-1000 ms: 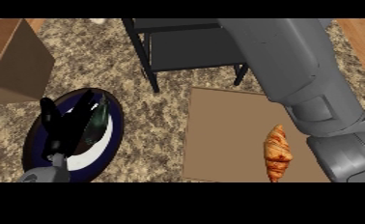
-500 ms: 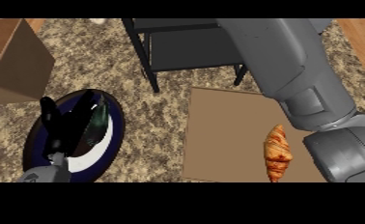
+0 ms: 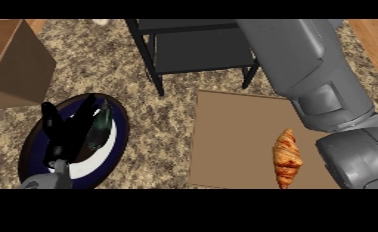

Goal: Pick the sweet potato from the tray and place it in the tiered shelf

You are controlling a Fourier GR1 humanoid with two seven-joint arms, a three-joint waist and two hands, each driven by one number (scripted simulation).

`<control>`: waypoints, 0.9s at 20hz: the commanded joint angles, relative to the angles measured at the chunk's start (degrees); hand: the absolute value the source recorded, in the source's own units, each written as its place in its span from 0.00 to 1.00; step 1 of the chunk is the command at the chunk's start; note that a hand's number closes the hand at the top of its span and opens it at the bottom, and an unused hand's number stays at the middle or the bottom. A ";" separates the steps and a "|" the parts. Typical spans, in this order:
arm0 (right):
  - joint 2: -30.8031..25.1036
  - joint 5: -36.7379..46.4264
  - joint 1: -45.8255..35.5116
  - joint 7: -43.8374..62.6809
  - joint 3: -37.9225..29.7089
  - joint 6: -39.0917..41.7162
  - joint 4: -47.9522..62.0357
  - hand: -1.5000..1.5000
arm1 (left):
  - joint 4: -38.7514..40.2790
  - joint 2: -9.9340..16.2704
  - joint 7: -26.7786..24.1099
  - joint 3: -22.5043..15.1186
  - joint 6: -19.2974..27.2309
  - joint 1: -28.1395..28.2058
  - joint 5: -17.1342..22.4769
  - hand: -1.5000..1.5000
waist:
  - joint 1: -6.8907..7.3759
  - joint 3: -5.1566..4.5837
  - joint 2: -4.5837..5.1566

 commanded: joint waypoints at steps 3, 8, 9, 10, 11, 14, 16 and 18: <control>-0.66 -4.38 0.09 0.69 -5.93 -4.73 -1.55 0.00 | -0.65 1.10 2.83 0.88 -0.33 -1.62 0.68 0.50 | -0.30 -0.05 -0.05; 1.68 -10.05 1.72 -2.47 -10.86 -8.95 -4.30 0.00 | 2.19 -0.77 0.99 0.26 1.22 -3.11 -0.76 0.50 | -0.60 -0.06 -0.01; -0.23 -11.79 1.41 -3.81 -12.72 -7.92 -3.86 0.00 | 0.13 1.38 -0.06 1.23 -2.32 0.93 1.20 0.50 | 0.10 -0.06 0.01; 0.64 -12.64 -1.14 -0.36 -13.66 -8.77 -4.48 0.00 | 0.84 0.39 1.04 0.92 -0.25 -0.89 0.21 0.50 | -0.19 -0.06 -0.08; 1.65 -13.59 -0.70 -1.11 -14.48 -10.50 -5.16 0.00 | 1.17 -1.59 -0.83 -0.83 0.73 -0.23 -1.28 0.50 | -0.25 -0.07 -0.06; 1.92 -14.48 0.05 -0.56 -15.90 -15.09 -7.32 0.00 | 3.23 -0.32 -1.36 0.88 0.14 -0.84 -0.72 0.50 | -0.77 -0.08 -0.16; -2.35 -14.07 1.19 -0.59 -16.41 -15.02 -8.74 0.00 | 0.78 -1.98 0.97 -0.45 1.72 -0.74 -1.15 0.50 | -1.13 -0.04 -0.35; -4.81 -12.07 -0.20 1.23 -16.02 -16.90 -6.81 0.00 | 1.41 -1.95 -0.89 -0.34 1.21 1.15 -1.38 0.50 | -0.76 -0.09 -0.22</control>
